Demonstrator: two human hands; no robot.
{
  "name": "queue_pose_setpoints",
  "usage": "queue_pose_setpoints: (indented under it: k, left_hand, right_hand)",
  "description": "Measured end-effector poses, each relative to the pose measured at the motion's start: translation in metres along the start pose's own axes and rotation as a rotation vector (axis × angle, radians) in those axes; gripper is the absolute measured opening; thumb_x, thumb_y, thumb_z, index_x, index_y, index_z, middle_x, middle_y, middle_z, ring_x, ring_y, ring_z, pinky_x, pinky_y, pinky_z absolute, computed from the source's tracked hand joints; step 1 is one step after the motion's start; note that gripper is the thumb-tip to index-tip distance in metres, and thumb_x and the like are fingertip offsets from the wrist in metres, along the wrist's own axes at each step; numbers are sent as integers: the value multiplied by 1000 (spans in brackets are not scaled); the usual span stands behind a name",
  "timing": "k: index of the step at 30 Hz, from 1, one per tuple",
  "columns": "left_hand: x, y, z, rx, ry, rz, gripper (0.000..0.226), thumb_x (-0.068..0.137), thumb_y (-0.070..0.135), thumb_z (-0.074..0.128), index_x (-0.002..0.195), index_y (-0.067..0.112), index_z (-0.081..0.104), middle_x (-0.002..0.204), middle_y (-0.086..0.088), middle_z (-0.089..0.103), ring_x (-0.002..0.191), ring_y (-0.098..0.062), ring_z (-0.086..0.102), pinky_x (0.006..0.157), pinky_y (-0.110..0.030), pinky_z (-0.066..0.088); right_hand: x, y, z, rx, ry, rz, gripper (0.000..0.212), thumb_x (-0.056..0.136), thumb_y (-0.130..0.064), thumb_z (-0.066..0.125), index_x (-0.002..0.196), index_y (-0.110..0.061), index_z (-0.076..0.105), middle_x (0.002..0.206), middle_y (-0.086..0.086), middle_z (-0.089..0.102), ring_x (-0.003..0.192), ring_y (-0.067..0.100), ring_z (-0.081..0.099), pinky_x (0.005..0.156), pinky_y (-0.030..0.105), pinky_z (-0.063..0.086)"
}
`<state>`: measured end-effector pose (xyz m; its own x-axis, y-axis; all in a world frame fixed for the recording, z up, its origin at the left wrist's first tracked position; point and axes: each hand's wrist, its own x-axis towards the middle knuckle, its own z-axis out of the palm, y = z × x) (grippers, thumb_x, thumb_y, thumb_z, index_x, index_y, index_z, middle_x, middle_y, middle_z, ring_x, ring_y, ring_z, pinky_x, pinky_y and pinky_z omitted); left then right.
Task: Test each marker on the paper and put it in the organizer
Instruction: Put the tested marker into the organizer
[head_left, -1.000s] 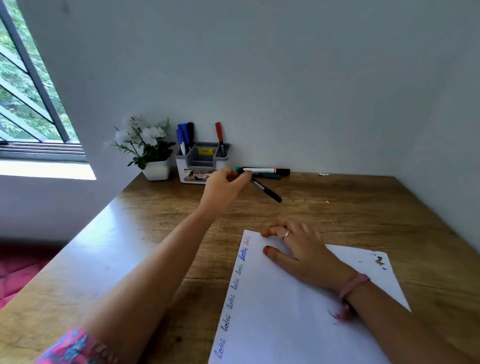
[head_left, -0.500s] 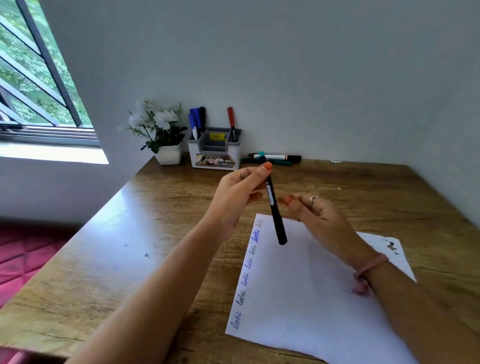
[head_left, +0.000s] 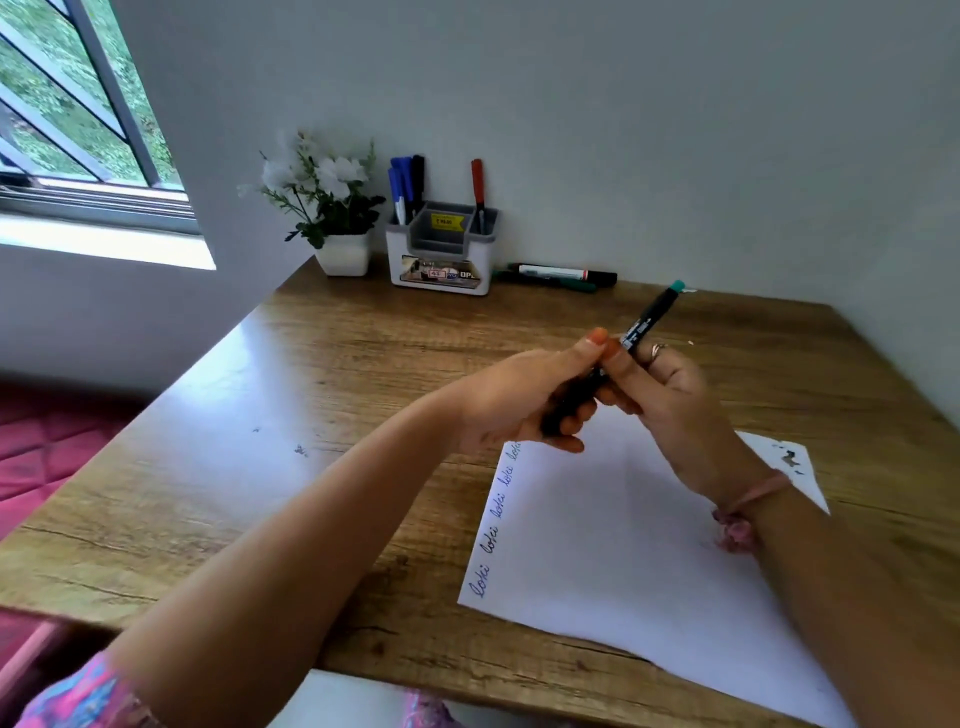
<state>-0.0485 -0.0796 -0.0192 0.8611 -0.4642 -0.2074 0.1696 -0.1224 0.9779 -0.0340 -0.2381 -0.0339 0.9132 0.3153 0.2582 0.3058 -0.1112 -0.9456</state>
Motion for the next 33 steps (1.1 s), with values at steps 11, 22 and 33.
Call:
queue_pose_setpoints:
  k: [11,22,33]
  left_hand:
    - [12,-11,12,145,160,149,54,93,59,33,90,11,57,51,7,27,41,-7,19,39,-18,18]
    - [14,-17,-46,685,374,293,55,94,58,32,94,15,67,72,11,58,58,4,48,56,-20,33]
    - [28,-29,-80,1045,194,198,54,66,63,70,111,36,63,81,19,54,74,-1,50,60,-21,33]
  right_hand:
    - [2,11,2,343,-4,43,34,68,-52,68,79,-20,67,81,10,51,82,24,43,75,29,42]
    - [4,2,-5,377,190,1,21,57,-34,81,68,-26,64,61,-8,60,53,3,52,52,17,47]
    - [-34,-12,9,58,-677,196,15,82,-13,58,92,-7,67,87,16,70,78,26,70,64,29,56]
